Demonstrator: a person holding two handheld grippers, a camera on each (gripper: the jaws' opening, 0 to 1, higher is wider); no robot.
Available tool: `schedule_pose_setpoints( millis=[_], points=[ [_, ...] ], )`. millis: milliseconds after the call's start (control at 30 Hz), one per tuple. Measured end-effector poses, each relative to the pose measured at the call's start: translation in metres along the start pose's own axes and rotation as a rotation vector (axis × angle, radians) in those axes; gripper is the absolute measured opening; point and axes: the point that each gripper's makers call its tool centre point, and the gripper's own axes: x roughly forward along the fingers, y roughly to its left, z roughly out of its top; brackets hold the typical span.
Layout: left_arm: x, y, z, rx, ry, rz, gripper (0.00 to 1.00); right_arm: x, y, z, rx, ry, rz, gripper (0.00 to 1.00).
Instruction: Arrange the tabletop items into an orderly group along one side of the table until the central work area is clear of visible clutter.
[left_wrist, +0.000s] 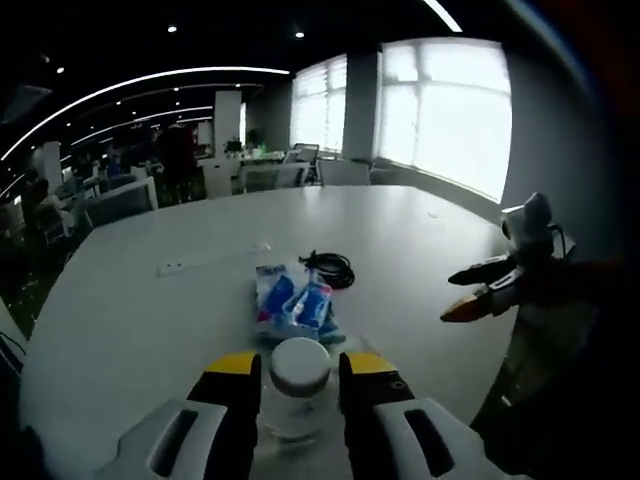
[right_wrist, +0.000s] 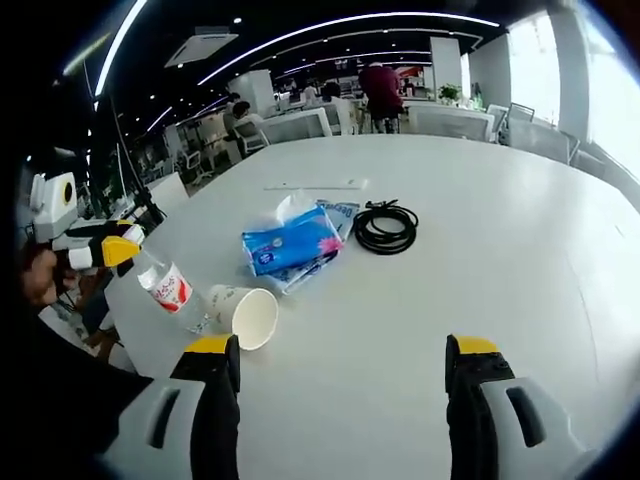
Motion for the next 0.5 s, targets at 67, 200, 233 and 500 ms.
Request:
schedule_pose_setpoints(
  millis=[67,200,233,500],
  points=[
    [0.0023,-0.0003,0.0026,-0.001,-0.007,0.002,0.27,0.0003,-0.0009,-0.0008,-0.001,0.001,0.001,0.8],
    [0.0063,0.0003,-0.0003,-0.003,0.01,0.0,0.23,-0.001,0.0023,-0.0013,-0.004,0.003,0.0,0.8],
    [0.0069,0.0007,-0.0014,-0.007,0.014,0.0,0.23,-0.001,0.0015,-0.002,-0.004,0.006,-0.001,0.8],
    [0.0076,-0.0025,-0.0023,0.038,0.048,-0.051,0.22,-0.0022,0.0024,-0.0012,0.015,0.045,-0.005,0.84]
  ],
)
